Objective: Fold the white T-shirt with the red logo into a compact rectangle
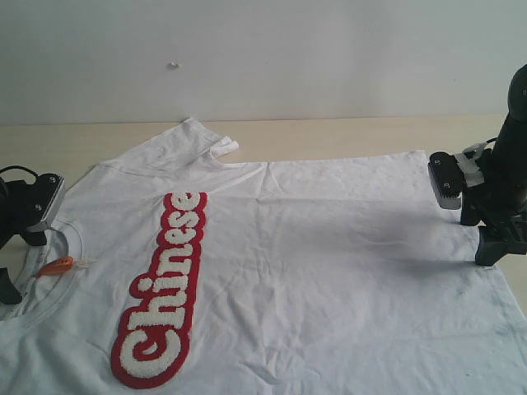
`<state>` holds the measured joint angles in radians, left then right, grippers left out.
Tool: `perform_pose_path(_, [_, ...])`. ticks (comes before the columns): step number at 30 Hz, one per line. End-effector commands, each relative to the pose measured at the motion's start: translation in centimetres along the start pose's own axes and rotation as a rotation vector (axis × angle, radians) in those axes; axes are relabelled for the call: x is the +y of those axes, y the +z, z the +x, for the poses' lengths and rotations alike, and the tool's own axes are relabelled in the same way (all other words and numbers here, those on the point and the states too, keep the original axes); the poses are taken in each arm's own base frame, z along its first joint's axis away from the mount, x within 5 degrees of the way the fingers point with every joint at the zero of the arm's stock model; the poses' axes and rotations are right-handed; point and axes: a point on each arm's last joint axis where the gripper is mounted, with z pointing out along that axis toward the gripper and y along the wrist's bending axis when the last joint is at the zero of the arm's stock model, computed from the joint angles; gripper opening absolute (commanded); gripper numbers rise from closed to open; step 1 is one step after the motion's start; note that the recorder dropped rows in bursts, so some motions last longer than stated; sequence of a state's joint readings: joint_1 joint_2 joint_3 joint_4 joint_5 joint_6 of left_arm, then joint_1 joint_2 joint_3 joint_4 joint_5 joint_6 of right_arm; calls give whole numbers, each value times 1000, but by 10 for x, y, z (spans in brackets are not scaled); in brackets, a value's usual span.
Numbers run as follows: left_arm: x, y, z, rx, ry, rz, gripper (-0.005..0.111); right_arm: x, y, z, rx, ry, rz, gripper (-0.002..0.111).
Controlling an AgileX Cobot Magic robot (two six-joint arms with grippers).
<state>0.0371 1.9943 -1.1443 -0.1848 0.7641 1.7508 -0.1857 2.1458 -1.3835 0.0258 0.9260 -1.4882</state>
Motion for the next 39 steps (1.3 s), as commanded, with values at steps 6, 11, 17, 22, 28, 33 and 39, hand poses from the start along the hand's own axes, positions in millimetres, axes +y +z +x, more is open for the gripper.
perform_pose_path(6, [2,2,0,-5,12,-24,86,1,14,0,2,0,-25,71])
perform_pose_path(11, [-15,8,-3,-41,59,183,86,-1,14,-1,-15,30,0,71])
perform_pose_path(17, [-6,19,0,-14,-10,97,86,-2,14,-1,-15,28,4,71])
perform_pose_path(22, [-4,15,0,-8,-6,69,86,-6,14,-1,-17,-22,47,71])
perform_pose_path(28, [-4,15,0,-9,-8,67,86,-6,14,-2,-26,55,55,71])
perform_pose_path(33, [-4,15,0,-13,-12,66,86,-6,14,-2,-25,58,48,71])
perform_pose_path(39, [-4,15,0,-15,-14,66,86,-6,14,-2,-23,70,49,71])
